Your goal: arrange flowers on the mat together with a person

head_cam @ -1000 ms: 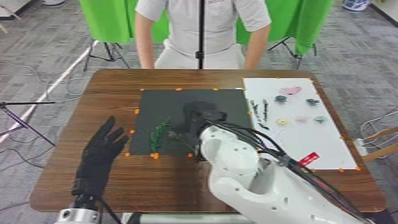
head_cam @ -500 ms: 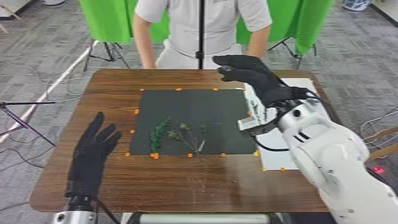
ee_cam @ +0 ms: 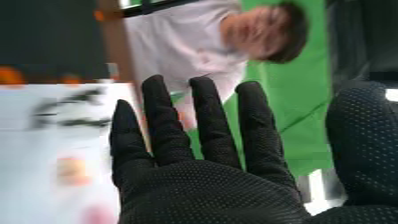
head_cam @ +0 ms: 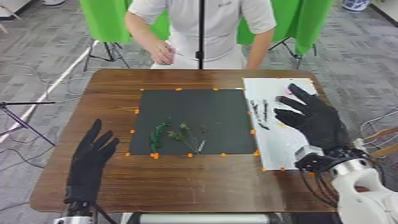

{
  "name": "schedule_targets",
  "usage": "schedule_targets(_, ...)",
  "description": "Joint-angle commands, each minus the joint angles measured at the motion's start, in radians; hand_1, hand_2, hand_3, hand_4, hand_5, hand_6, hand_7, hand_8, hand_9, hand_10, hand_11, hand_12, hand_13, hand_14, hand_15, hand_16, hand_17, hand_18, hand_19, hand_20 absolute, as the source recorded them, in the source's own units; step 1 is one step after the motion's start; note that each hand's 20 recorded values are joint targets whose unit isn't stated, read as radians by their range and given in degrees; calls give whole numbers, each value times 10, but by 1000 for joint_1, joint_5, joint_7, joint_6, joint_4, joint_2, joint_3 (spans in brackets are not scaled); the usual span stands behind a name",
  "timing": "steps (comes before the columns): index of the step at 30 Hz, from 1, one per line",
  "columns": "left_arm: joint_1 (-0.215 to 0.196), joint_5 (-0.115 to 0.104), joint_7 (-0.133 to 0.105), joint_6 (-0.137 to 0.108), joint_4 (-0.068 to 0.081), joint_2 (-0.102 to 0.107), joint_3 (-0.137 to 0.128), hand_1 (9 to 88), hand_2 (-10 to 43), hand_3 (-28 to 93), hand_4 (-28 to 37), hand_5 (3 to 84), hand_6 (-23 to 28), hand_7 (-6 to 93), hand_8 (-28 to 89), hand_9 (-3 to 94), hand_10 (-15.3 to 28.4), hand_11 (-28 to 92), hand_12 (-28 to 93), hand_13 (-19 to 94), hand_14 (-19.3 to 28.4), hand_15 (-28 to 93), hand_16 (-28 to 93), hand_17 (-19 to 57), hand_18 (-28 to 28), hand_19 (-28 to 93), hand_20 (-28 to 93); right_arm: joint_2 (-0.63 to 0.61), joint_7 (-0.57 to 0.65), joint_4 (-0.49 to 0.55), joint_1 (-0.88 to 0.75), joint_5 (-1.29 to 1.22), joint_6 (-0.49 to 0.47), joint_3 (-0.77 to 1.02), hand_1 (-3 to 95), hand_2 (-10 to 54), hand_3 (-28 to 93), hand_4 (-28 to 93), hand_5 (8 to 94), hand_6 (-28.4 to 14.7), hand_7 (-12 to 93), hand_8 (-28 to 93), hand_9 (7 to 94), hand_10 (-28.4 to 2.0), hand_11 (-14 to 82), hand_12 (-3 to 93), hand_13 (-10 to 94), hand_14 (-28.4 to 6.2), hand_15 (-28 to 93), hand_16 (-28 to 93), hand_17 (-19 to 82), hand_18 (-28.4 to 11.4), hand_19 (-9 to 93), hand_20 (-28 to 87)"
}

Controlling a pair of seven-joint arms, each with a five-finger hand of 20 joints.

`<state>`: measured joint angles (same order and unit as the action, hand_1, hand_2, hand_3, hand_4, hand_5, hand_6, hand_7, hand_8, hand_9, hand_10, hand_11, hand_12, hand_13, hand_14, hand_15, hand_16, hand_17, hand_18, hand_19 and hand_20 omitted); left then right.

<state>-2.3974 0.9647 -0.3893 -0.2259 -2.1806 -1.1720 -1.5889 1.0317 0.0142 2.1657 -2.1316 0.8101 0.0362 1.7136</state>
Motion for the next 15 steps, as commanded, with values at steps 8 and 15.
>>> schedule_targets(8,-11,5,22,17,5,-18,11,185,42,764,-283,246,-24,123,-101,277,123,92,127,219,180,220,-9,-116,226,420,56,78,0,16,-56,176,-25,-13,184,101,670,-258,356,33,89,-88,398,-122,44,168,314,-197,94,299,18,-215,262,195)
schedule_targets(15,-11,2,27,20,6,-18,12,188,43,765,-283,248,-19,122,-101,278,124,93,127,219,180,222,-9,-116,225,421,58,84,-11,16,-87,167,-55,28,186,99,671,-259,366,31,93,-91,406,-123,45,168,318,-196,101,300,17,-216,263,197)
